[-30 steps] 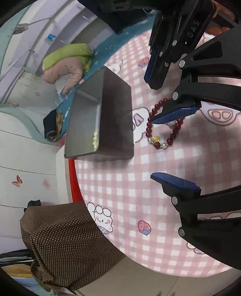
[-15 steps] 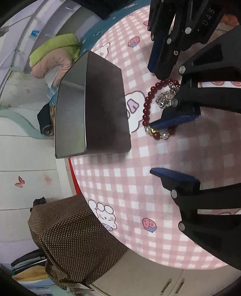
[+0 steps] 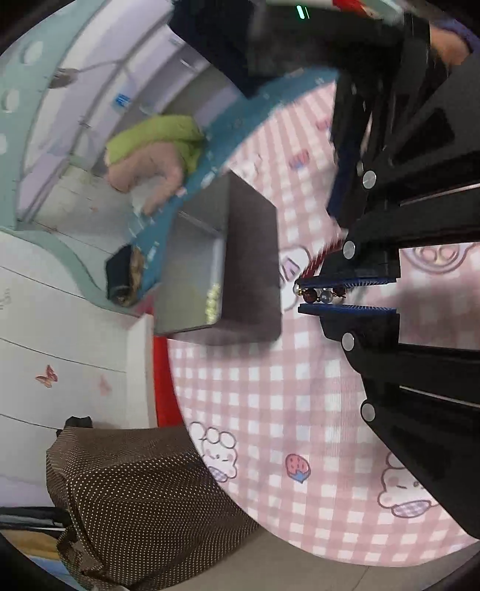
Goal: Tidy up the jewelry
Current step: 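Grasp the dark red bead bracelet with the left tool while the right tool grasps the silver chain charm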
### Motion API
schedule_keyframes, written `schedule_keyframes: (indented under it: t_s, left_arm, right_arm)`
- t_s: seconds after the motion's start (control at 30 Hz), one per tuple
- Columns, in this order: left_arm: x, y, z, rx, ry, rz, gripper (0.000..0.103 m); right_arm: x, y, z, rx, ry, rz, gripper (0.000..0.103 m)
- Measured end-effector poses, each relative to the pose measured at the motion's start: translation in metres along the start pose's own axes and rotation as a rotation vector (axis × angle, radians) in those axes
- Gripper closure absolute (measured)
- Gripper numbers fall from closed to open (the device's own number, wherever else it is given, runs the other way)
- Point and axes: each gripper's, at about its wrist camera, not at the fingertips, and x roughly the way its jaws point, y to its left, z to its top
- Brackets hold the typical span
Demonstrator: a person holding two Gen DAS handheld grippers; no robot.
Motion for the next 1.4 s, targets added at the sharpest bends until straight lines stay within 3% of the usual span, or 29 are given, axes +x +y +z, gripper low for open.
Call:
schedule_keyframes:
  t_s: [0.1, 0.17, 0.23, 0.27, 0.3, 0.47, 0.57, 0.83, 1.03, 1.27, 1.4]
  left_arm:
    - [-0.02, 0.005, 0.0, -0.039, -0.036, -0.072, 0.096]
    - [-0.03, 0.008, -0.001, -0.05, -0.051, -0.078, 0.096]
    - [-0.039, 0.011, -0.005, -0.058, -0.062, -0.074, 0.096]
    - [-0.045, 0.015, -0.008, -0.074, -0.068, -0.089, 0.096]
    - [-0.048, 0.019, -0.01, -0.083, -0.074, -0.092, 0.096]
    - [-0.051, 0.037, -0.022, -0.107, -0.055, -0.012, 0.096]
    - [-0.05, 0.049, -0.026, -0.146, -0.044, -0.006, 0.096]
    - [-0.045, 0.063, -0.03, -0.17, -0.034, 0.016, 0.096]
    - [-0.043, 0.067, -0.032, -0.174, -0.032, 0.025, 0.096]
    - [-0.039, 0.069, -0.032, -0.174, -0.017, 0.021, 0.096]
    - [-0.035, 0.065, -0.033, -0.168, -0.007, 0.011, 0.096]
  right_arm:
    - [0.0, 0.007, -0.001, -0.01, -0.008, 0.01, 0.086]
    - [0.001, 0.012, -0.001, -0.016, -0.004, 0.012, 0.084]
    - [0.004, 0.016, -0.003, -0.031, 0.0, 0.011, 0.069]
    - [0.005, 0.019, -0.003, -0.038, 0.001, 0.007, 0.054]
    - [0.006, 0.021, -0.003, -0.041, -0.005, 0.006, 0.052]
    - [0.014, 0.036, -0.002, -0.085, -0.004, -0.011, 0.052]
    - [0.019, 0.046, 0.0, -0.115, -0.002, -0.031, 0.052]
    - [0.03, 0.067, 0.011, -0.182, -0.01, -0.082, 0.053]
    - [0.034, 0.088, 0.005, -0.247, -0.019, -0.167, 0.077]
    - [0.041, 0.093, 0.008, -0.241, -0.017, -0.189, 0.077]
    - [0.041, 0.092, 0.008, -0.263, -0.022, -0.208, 0.087]
